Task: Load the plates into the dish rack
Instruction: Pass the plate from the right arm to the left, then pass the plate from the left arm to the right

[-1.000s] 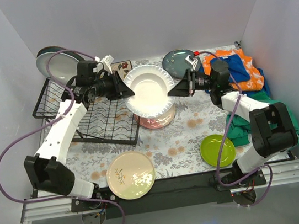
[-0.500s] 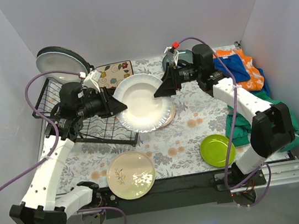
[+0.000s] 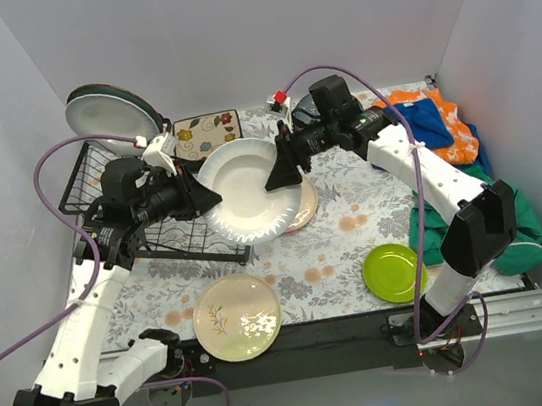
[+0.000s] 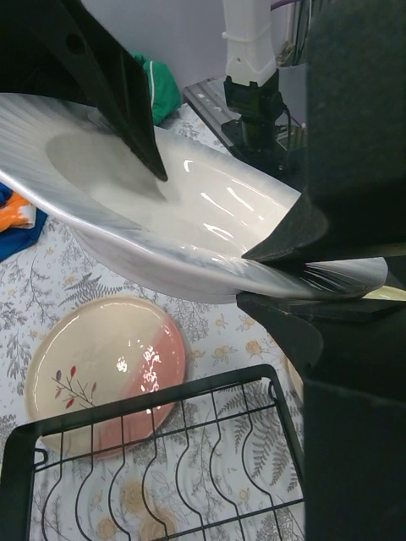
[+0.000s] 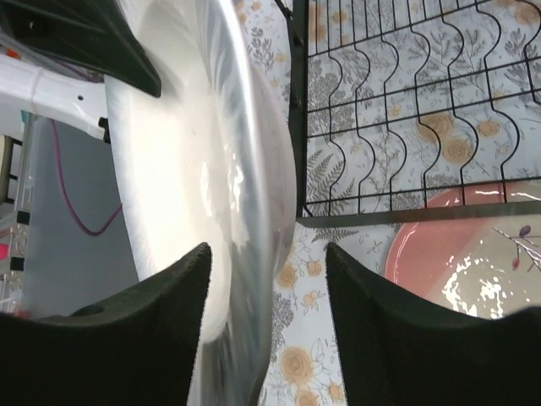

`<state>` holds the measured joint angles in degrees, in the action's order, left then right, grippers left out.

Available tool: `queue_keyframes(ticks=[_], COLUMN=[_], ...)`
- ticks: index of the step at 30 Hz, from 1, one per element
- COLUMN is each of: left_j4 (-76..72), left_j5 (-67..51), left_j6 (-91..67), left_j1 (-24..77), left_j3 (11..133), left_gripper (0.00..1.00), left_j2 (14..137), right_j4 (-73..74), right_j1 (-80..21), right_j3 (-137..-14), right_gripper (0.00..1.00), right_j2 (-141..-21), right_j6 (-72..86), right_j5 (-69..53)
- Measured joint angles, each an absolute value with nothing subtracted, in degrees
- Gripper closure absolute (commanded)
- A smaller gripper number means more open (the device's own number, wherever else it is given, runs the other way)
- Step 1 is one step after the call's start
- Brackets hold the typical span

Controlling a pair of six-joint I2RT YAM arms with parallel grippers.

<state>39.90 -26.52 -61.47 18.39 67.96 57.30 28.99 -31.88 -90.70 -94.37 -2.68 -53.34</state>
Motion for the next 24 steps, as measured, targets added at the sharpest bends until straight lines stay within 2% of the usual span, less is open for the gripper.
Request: queue_keyframes(ticks=[2, 5, 12, 13, 14, 16, 17, 18, 22, 24], left_j4=[40.38, 40.66, 41.04, 41.04, 41.01, 41.08, 41.45, 41.63, 41.56, 41.47], left_j5=[-25.65, -24.45, -23.09, -23.09, -23.09, -23.18, -23.31, -23.16, -22.85, -22.81], left_j6=[-60.97, -60.25, -58.98, -58.89, -58.85, -58.70, -58.59, -58.48, -57.56, -57.39], left_j1=[18.41, 18.41, 18.48, 18.48, 18.50, 18.50, 18.48, 18.50, 19.00, 19.07], left_j3=[67.96, 67.96, 67.96, 67.96, 67.94, 67.85, 67.85, 67.83, 67.55, 67.31], left_gripper=[1.00, 1.00, 1.00, 1.00, 1.00, 1.00, 1.00, 1.00, 1.00, 1.00], left_j2=[56.95, 56.64, 56.14, 56.14, 56.12, 56.03, 55.72, 55.53, 54.76, 54.48], right_j4=[31.16, 33.08, 34.72, 34.72, 34.72, 34.52, 34.50, 34.39, 34.59, 34.59], right_j1=[-31.90, -31.90, -32.93, -33.32, -33.87, -34.83, -34.94, -34.89, -35.00, -35.14], right_j3=[-91.92, -92.92, -93.01, -93.03, -93.03, -93.23, -93.25, -93.27, -94.28, -94.85], right_gripper=[0.25, 0.24, 0.34, 0.38, 0.50, 0.57, 0.67, 0.71, 0.77, 0.90], right_j2=[-94.45, -94.50, -95.18, -95.35, -95.64, -96.25, -96.60, -96.95, -98.15, -98.26], right_j6=[-4.54, -7.20, -9.34, -9.34, -9.15, -8.78, -8.16, -7.49, -3.31, -2.02], right_j5=[-52.75, -53.25, -55.46, -55.44, -55.46, -54.22, -53.95, -53.98, -51.05, -49.78])
